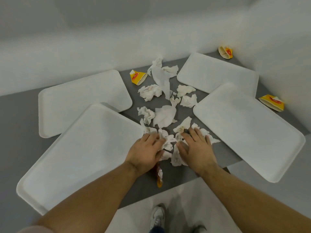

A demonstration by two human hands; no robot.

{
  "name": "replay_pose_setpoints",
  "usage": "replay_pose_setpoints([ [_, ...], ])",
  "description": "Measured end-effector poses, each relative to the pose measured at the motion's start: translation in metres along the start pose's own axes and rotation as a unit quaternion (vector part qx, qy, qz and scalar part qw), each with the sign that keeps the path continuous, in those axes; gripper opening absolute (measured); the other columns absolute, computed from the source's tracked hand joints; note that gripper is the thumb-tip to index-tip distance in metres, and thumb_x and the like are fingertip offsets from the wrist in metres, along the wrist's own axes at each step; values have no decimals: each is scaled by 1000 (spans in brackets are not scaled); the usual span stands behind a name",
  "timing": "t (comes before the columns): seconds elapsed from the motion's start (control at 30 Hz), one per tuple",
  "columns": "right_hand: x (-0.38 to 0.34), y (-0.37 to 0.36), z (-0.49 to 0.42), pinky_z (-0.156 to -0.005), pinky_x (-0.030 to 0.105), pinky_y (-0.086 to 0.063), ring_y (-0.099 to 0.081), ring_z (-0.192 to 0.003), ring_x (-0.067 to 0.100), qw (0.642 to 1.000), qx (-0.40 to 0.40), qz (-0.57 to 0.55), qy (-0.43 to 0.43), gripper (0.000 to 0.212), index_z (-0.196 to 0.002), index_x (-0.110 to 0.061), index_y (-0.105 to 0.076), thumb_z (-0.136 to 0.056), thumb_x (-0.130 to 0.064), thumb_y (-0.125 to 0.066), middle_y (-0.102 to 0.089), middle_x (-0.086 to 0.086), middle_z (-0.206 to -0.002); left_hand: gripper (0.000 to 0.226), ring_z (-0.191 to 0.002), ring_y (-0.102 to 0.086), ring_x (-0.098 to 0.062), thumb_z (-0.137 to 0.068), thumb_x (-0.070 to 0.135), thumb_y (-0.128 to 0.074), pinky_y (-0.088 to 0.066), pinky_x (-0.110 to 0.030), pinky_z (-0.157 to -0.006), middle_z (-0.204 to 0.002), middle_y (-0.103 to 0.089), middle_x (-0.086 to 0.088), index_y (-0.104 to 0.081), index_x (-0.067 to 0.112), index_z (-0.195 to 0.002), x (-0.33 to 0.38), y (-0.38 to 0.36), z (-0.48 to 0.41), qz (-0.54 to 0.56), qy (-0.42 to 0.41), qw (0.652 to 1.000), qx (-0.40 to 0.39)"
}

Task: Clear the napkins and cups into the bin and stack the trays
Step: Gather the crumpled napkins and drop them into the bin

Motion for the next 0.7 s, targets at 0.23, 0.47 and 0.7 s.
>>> replay_pose_setpoints([
  [0.23, -1, 16, 6, -101, 44, -49, -59, -112, 26, 990, 125, -57, 18, 40, -126, -23, -61, -98, -50, -52, -66, 2, -120, 40, -97, -71, -32, -93, 23, -65, -63, -42, -71, -118, -73, -9, -63, 14, -132, 4, -6, 1, -28, 6, 1000, -2],
  [0.47, 5, 8, 4, -92, 42, -46, -52, -104, 24, 995, 100, 7, 1, 56, -135, -32, -59, -92, -66, -44, -57, -1, -109, 52, -77, -65, -21, -101, 54, -35, -49, -31, -55, -86, -71, -1, -74, 20, -93, 9, 5, -12, -48, 8, 999, 17],
  [0.7, 14, 10, -10, -80, 37, -49, -51, -90, 23, 992, 119, -42, -2, 30, -94, -15, -70, -92, -43, -62, -58, 3, -98, 19, -79, -61, -21, -85, 35, -70, -48, -30, -46, -86, -67, 0, -76, 18, -80, 6, 19, -22, -27, 3, 999, 46],
])
Point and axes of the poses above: each hand's wrist, its own z-axis away from the middle knuckle, its own y-axis out of the back of the hand, x = y × z, the point moved 8 cm from there along -z, towards the middle knuckle
